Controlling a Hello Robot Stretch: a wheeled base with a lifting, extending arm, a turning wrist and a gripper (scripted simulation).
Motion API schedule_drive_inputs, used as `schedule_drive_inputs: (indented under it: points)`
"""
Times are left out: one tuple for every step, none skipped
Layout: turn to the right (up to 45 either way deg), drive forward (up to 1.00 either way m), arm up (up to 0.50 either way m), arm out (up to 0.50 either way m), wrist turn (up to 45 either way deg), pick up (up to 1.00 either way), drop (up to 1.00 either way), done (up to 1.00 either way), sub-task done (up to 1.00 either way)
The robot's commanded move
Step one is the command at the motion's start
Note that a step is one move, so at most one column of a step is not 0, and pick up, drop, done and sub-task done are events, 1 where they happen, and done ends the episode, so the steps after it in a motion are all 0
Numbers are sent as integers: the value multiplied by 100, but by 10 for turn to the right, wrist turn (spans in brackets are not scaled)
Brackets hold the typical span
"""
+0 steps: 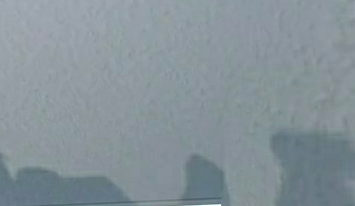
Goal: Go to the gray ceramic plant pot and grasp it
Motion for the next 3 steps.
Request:
schedule_drive_inputs:
  points:
    - [0, 45, 0, 0, 0, 0, 0, 0, 0]
    - [-450, 0, 0, 0, 0, 0, 0, 0, 0]
    - [-120, 0, 0, 0, 0, 0, 0, 0, 0]
